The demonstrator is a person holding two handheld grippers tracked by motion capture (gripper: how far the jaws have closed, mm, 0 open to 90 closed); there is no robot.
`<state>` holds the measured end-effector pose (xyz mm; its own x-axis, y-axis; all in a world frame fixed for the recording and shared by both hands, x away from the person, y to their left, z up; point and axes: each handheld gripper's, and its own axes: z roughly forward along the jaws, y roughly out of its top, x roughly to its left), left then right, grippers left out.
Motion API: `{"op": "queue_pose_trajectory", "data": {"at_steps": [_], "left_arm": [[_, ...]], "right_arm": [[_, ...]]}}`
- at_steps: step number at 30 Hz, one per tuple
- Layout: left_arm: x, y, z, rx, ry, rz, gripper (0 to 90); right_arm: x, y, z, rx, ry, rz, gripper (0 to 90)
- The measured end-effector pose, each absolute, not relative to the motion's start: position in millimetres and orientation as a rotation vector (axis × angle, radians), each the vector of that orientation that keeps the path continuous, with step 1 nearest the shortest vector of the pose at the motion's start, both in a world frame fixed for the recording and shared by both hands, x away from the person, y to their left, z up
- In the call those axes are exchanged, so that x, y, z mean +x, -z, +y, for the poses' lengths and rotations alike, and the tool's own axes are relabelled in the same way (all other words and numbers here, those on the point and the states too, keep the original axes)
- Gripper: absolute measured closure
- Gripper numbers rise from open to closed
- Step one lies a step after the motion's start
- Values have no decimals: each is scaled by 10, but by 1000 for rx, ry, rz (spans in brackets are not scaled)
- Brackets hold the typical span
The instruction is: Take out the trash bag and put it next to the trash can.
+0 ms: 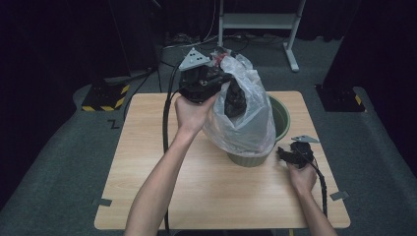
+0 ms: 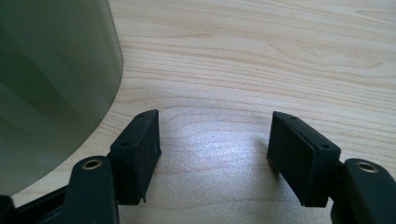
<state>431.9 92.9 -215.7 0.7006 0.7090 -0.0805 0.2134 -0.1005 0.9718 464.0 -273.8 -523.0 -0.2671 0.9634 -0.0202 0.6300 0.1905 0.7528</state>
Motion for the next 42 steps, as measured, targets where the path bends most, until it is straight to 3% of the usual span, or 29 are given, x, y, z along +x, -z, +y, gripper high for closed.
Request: {"op": "queue_pose_trajectory", "data": {"at_steps": [42], "left_arm": [[4066,2344,2126,1587,-606,925,897]], "right_arm": [[4638,5230,-2735,1489,-878,1971,338]]}}
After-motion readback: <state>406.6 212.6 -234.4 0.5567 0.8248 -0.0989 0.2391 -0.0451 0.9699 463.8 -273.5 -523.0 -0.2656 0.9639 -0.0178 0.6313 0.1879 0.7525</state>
